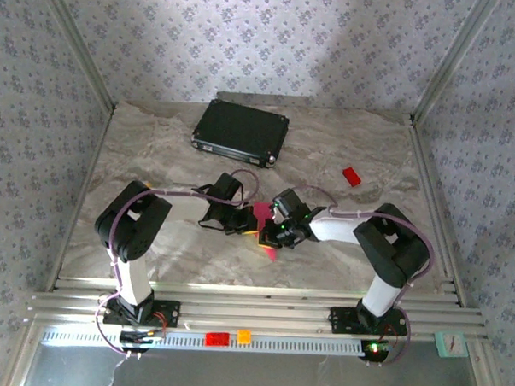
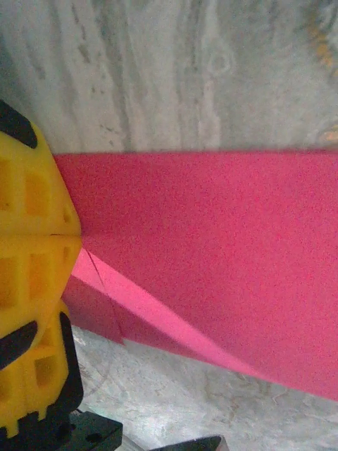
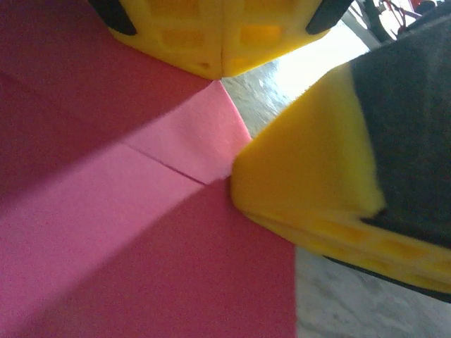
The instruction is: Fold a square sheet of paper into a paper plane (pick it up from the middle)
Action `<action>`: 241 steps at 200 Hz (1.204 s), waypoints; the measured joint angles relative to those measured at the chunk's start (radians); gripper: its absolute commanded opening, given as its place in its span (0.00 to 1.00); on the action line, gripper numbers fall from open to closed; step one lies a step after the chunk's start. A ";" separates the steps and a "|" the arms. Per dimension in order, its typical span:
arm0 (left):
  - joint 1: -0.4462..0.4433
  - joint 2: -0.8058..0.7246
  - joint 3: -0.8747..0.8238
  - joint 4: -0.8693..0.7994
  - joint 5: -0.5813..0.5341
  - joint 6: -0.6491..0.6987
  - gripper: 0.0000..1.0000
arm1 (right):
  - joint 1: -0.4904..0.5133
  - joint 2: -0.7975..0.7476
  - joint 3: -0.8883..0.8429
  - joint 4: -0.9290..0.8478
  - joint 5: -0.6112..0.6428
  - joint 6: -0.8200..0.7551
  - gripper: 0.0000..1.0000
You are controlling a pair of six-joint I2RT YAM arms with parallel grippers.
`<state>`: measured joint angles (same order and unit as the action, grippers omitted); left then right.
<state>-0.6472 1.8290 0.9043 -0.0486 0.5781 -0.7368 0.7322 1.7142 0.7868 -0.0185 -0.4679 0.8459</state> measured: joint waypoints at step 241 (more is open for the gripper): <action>0.000 0.002 -0.023 0.035 0.027 -0.037 0.00 | 0.002 -0.067 -0.080 0.014 0.004 -0.010 0.15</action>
<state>-0.6472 1.8313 0.8818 -0.0132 0.6048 -0.7742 0.7345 1.6474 0.7067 -0.0044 -0.4637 0.8360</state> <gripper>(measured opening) 0.053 0.147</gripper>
